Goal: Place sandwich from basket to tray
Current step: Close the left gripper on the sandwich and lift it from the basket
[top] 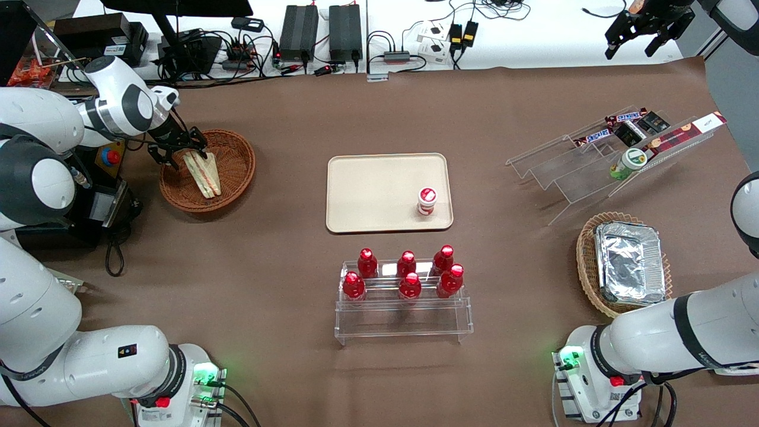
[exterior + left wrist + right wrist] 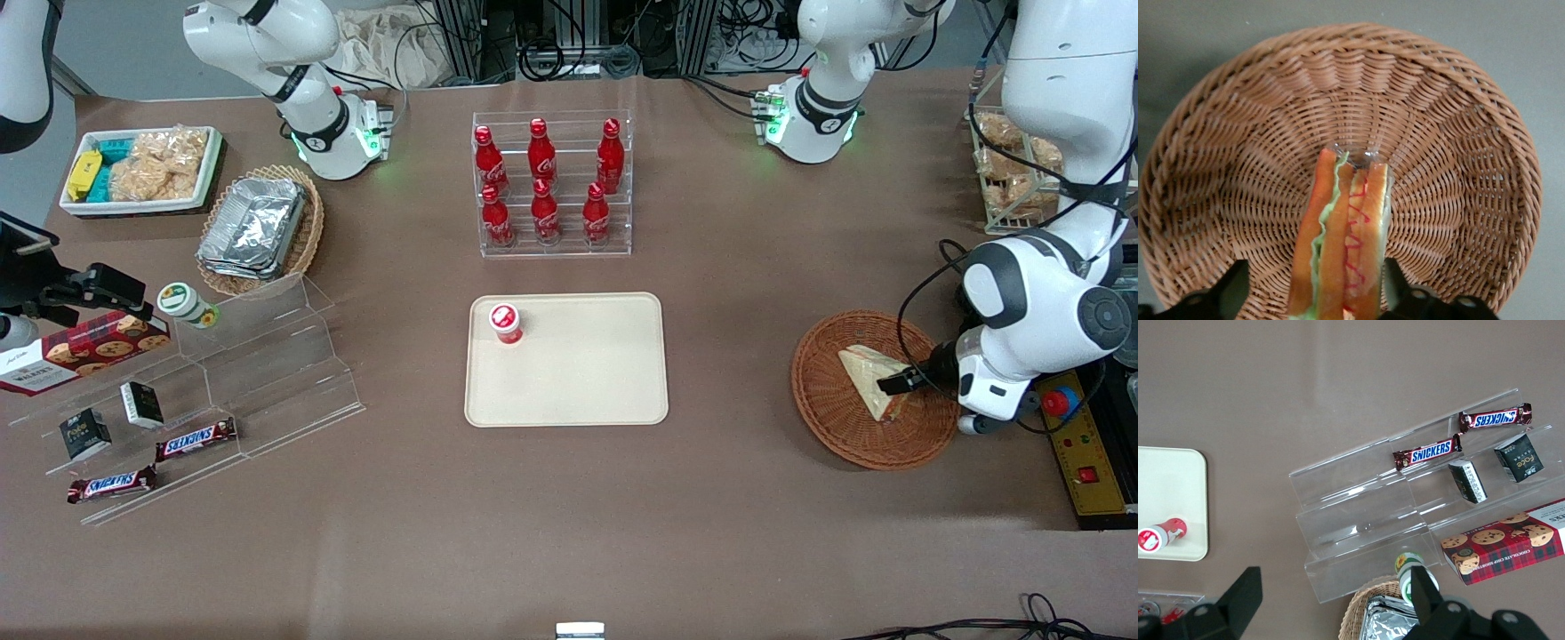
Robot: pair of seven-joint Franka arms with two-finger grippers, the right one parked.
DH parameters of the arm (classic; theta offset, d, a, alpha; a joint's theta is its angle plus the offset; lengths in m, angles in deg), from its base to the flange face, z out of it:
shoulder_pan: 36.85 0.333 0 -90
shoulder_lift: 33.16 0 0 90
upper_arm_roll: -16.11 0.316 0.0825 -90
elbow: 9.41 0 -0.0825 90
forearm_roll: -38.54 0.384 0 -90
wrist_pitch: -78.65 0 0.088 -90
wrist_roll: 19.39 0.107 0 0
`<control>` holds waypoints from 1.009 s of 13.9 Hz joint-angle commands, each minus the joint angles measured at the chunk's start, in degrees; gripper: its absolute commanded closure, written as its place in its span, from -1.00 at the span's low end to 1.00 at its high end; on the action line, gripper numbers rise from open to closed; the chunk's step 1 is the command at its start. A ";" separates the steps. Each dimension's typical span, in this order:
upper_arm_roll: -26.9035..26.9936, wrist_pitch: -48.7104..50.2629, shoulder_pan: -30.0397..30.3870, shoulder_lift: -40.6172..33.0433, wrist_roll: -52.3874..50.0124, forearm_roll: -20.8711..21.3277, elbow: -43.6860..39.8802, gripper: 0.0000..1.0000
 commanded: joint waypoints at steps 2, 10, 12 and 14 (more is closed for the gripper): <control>0.26 -0.39 -1.40 -1.88 0.95 -0.96 -0.59 0.62; 0.26 30.50 -6.67 -8.37 -1.07 7.11 -21.84 0.95; 0.26 38.68 -9.13 -11.10 -1.51 10.01 -25.28 0.96; 0.09 44.58 -11.94 -14.26 -2.74 12.22 -26.53 0.96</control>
